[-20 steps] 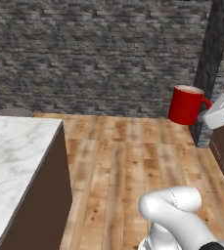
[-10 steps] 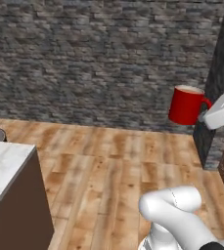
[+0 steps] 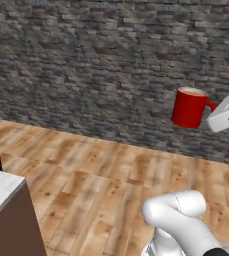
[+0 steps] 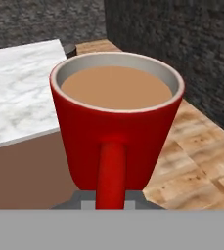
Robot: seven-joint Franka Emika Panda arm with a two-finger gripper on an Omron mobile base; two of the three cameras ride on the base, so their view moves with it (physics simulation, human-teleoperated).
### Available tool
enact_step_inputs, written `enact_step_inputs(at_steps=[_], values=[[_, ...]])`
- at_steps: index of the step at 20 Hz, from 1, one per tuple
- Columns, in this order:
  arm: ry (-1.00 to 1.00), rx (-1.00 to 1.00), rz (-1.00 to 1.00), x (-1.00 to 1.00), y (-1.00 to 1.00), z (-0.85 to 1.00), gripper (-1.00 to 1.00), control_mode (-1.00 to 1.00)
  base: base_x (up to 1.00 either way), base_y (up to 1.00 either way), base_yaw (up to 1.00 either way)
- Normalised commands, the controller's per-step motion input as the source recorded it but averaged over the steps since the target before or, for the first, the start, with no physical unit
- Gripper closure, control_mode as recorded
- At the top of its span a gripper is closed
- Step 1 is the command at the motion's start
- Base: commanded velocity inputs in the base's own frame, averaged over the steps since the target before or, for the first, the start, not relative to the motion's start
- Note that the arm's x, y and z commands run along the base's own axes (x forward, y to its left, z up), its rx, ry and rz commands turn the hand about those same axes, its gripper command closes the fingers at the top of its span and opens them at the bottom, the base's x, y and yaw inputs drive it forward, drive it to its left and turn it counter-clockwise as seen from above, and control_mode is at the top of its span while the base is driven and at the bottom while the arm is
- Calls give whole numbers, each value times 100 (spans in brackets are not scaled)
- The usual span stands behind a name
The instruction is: Pick the cup of tea, navigate to the dining table, and place it on the saucer.
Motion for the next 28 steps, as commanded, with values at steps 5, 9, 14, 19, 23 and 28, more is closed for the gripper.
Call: enact_step_inputs(at_steps=[5,9,14,19,23,28], values=[[0,0,0,0,0,0,100,100,100,-27,46],[0,0,0,0,0,0,100,100,100,-24,49],[0,0,0,0,0,0,100,100,100,-18,57],[0,0,0,0,0,0,100,100,100,-13,66],[0,0,0,0,0,0,100,100,100,-6,68],[0,0,0,0,0,0,100,100,100,-10,67]])
